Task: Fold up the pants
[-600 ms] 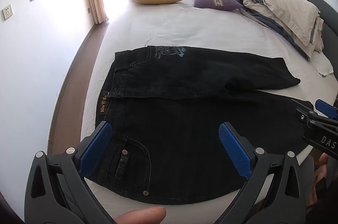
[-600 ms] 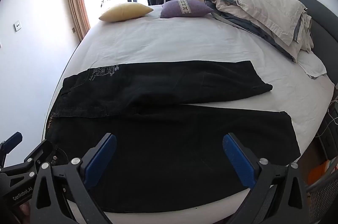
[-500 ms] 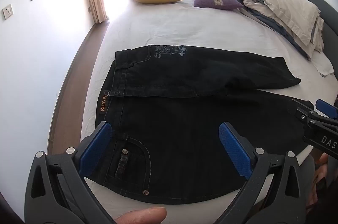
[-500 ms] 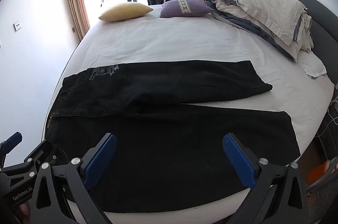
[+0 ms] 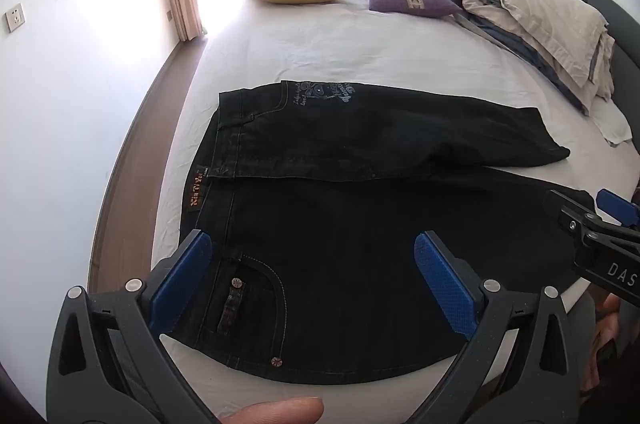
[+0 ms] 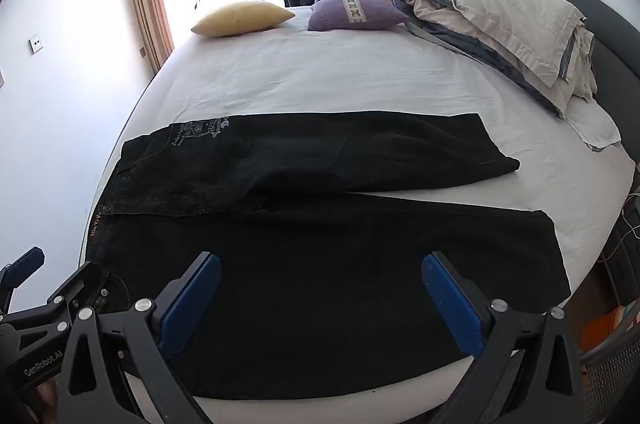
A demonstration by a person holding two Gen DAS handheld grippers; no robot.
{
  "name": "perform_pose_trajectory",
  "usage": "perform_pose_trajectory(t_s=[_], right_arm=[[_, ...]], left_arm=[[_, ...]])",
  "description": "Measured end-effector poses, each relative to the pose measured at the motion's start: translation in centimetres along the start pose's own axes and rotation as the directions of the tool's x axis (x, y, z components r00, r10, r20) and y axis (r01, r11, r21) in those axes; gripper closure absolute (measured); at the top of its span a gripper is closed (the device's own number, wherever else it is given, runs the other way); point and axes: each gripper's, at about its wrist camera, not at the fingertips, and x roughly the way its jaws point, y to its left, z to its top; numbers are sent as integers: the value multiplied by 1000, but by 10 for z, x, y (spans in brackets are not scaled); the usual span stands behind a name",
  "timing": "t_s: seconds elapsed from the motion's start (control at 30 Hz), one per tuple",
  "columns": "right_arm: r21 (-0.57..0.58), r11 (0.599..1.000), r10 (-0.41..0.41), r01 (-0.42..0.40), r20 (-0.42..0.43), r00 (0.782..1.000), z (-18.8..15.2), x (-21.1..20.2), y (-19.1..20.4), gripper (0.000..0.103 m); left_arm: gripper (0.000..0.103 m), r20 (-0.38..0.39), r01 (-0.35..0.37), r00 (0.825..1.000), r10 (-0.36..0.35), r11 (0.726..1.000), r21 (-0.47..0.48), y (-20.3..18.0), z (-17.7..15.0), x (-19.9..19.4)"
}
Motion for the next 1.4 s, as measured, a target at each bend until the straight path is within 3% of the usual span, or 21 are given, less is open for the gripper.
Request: perform_pose_trajectory(t_s=[1.4], right_arm=[[-5, 1000, 5, -5, -2, 1000, -3, 0, 7, 0]], left_arm=[[0, -5, 4, 1000, -4, 1000, -4, 1, -1, 1]])
